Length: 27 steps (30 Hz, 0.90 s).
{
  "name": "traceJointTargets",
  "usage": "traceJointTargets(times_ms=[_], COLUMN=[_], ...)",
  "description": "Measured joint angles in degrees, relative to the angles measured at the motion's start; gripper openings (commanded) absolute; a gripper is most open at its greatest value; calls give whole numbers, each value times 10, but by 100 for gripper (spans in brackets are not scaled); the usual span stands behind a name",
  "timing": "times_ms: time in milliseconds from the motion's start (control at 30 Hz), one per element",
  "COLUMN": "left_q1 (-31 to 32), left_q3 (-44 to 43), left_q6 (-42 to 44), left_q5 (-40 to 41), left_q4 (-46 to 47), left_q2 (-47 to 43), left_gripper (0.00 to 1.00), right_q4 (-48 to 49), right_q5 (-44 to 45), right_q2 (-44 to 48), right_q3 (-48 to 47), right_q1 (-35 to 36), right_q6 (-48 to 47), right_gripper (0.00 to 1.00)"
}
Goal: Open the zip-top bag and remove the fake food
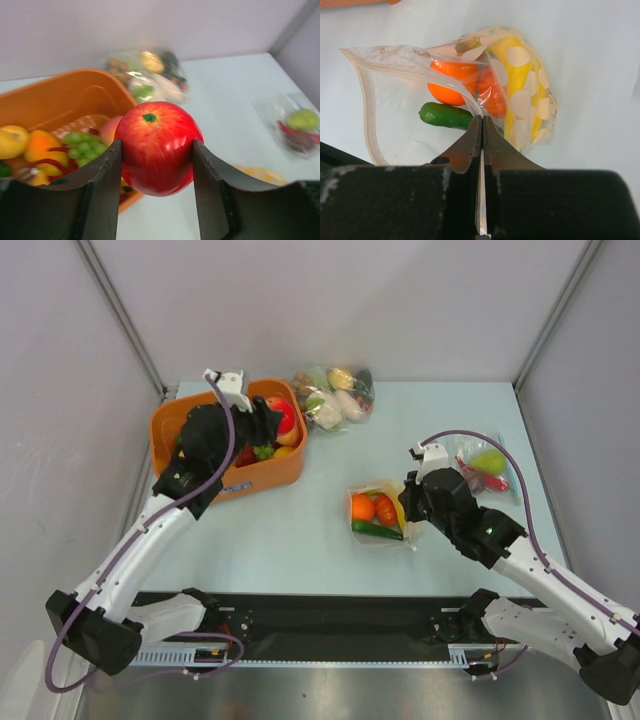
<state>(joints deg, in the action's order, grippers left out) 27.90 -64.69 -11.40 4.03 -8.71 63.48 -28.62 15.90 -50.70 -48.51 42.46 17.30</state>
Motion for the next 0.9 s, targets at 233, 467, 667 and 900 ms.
traceJointTargets(times_ms=[233, 467, 667, 900], left_q1=[-107, -149, -151, -151], left_q3=[-52, -162, -255, -322], left_q6=[20, 21, 30, 43], left_q5=[14, 11, 4, 1], left_q4=[11, 11, -5, -46], left_q2=[82, 250, 369, 445], left_gripper=[18, 19, 34, 68], right_q4=[0, -2, -4, -12], right_q5=[-17, -30, -36, -36], right_q2=[0, 0, 0, 3], right_q3=[0, 0, 0, 0], right_q1=[-9, -11, -11, -11], right_q6=[-5, -9, -8, -8], right_gripper=[0, 0, 0, 0])
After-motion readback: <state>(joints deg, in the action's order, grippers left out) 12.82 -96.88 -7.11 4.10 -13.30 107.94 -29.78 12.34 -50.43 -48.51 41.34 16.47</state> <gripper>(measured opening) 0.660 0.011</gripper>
